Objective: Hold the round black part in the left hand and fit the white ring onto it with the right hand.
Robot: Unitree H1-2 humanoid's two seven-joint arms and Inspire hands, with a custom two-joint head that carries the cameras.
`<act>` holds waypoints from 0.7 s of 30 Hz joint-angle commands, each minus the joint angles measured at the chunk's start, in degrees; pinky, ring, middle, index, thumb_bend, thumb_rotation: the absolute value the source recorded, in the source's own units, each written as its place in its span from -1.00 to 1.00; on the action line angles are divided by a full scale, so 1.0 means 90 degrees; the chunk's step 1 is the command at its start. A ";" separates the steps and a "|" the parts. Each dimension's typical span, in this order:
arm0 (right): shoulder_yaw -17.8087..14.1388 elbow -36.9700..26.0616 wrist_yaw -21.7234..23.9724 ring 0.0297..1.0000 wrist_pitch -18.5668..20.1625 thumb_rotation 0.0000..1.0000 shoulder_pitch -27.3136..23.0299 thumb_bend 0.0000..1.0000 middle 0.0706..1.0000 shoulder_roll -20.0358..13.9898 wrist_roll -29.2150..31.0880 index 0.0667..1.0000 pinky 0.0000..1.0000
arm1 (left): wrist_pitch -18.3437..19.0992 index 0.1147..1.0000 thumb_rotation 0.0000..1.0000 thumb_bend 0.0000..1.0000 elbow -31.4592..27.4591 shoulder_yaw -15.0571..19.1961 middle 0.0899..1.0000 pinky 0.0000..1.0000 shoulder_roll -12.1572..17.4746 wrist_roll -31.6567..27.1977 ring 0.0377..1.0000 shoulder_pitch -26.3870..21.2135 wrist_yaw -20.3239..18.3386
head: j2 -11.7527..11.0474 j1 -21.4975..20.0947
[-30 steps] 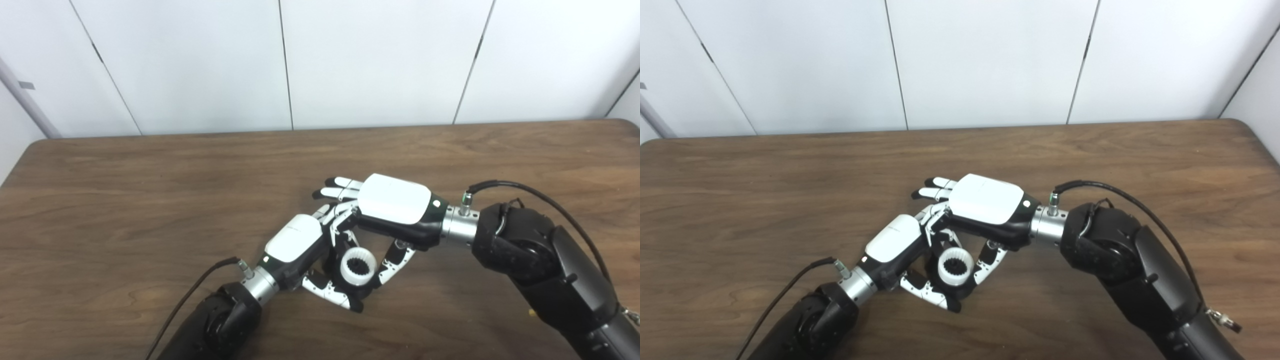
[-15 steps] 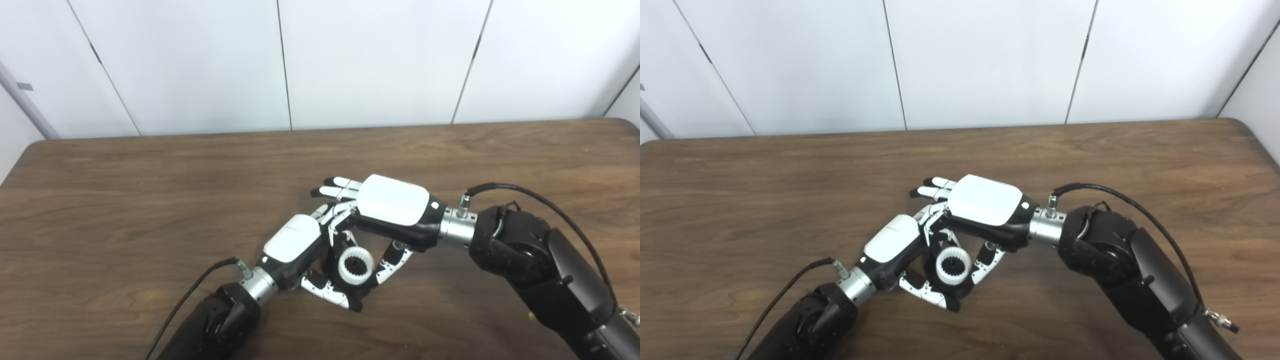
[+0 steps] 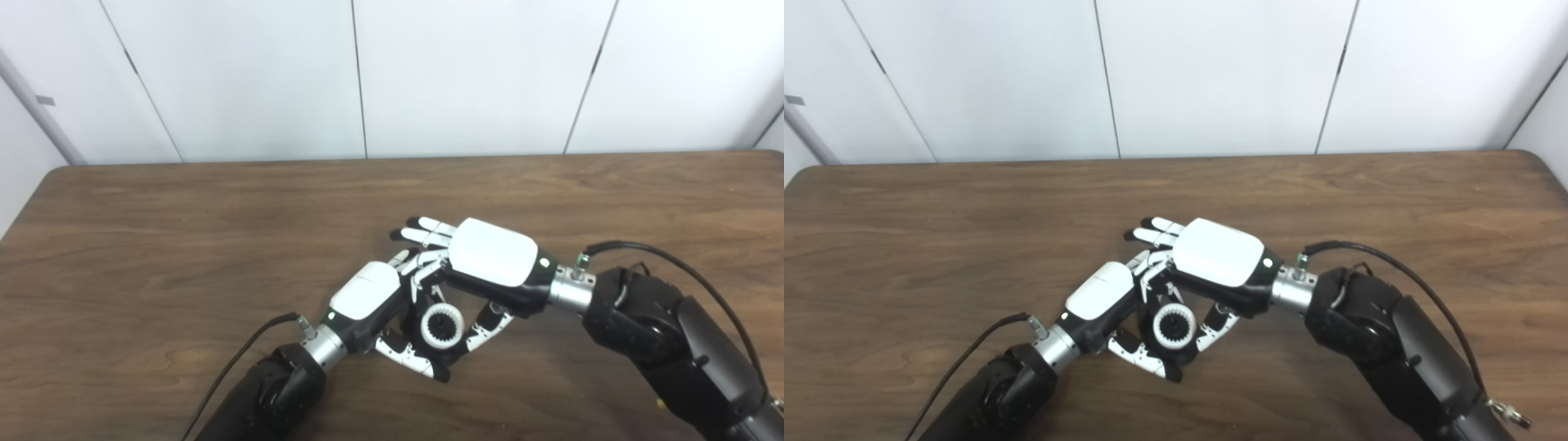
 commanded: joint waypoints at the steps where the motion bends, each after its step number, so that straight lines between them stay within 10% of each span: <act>1: 0.0193 -0.0051 -0.0055 0.93 -0.0282 -0.72 -0.0070 0.05 0.48 -0.0011 -0.0031 -0.11 1.00 | -0.0153 -0.17 -0.87 0.04 -0.0135 -0.0048 0.45 1.00 -0.0089 0.0017 0.79 -0.0114 0.0087 | 0.0001 0.0007; 21: 0.0449 0.0051 -0.0488 0.97 -0.0268 -0.72 -0.0256 0.05 0.47 -0.0084 -0.0250 -0.11 1.00 | -0.0015 -0.17 -0.89 0.04 -0.0258 -0.0129 0.52 1.00 -0.0144 0.0052 0.86 -0.0117 -0.0050 | 0.0006 0.0075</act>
